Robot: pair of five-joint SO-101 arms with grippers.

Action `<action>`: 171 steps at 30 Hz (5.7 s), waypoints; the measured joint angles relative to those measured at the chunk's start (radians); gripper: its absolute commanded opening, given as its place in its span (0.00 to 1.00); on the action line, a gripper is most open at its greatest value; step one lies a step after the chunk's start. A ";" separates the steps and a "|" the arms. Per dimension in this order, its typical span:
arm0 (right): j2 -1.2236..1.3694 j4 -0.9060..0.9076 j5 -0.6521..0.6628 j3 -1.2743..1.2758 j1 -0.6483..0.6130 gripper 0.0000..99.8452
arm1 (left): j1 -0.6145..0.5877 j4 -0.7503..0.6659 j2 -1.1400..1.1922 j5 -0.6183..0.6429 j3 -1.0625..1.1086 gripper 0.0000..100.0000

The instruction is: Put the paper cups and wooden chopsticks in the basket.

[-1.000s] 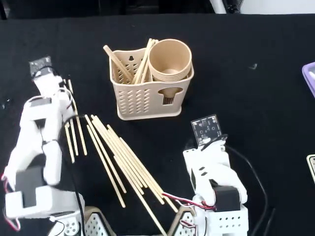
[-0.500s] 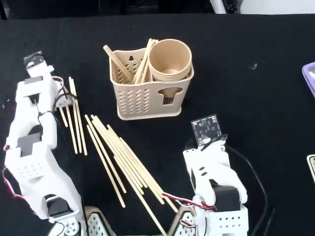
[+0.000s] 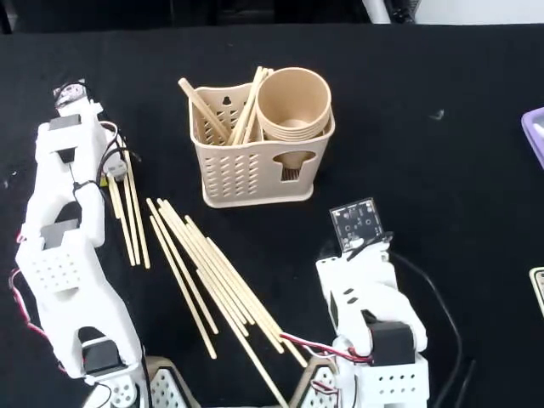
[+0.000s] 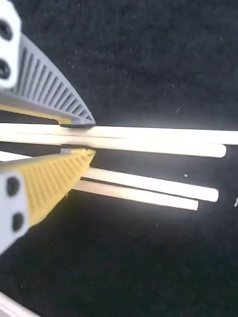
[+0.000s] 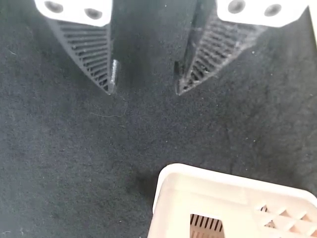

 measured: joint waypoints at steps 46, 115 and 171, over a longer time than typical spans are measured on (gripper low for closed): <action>0.000 -0.002 0.000 0.000 0.000 0.19 | -0.011 -0.005 -0.212 -0.104 0.374 0.03; 0.000 -0.015 0.000 0.025 0.000 0.19 | 0.333 -0.784 -1.680 0.359 0.738 0.03; 0.000 -0.031 0.000 0.038 0.000 0.19 | 0.525 -0.833 -1.475 0.077 1.031 0.14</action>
